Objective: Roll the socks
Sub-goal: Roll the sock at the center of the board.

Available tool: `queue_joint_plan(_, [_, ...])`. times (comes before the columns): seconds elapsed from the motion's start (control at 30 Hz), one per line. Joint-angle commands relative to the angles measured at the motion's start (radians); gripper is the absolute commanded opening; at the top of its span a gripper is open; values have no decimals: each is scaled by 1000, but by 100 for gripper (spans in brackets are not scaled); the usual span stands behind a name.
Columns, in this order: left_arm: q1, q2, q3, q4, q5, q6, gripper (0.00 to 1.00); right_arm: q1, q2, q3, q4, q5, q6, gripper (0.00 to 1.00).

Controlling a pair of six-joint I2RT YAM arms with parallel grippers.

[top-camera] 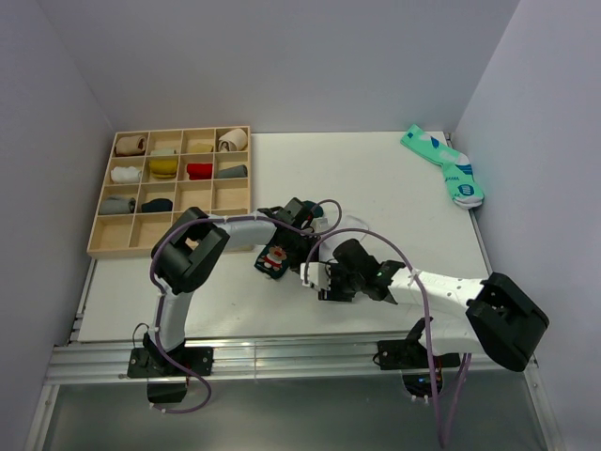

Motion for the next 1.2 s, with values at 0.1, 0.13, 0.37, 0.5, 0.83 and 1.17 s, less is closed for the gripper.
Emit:
queue_joint_plan(0.1, [-6,50,1,-59,-69,56,0,7,24,32,15,24,-17,57])
queue_joint_plan(0.13, [-6,50,4,-60,-68,58,1,7,24,32,15,26,-19,57])
queue_joint_plan(0.37, [-8,52,10,-44,-60,45,2,7,42,40,-7,20,9,36])
queue_joint_plan(0.5, [-8,49,-17,13,-49,-1,8,1,0,6,-8,-5,38,26])
queue_joint_plan(0.83, [-3,-51,-172,304,-124,-254,23,-92,-114,-62,-25,-117,58,20])
queue_joint_plan(1.17, [-5,-138,-310,525,-246,-369,31,-270,-59,-5,-154,-321,6,19])
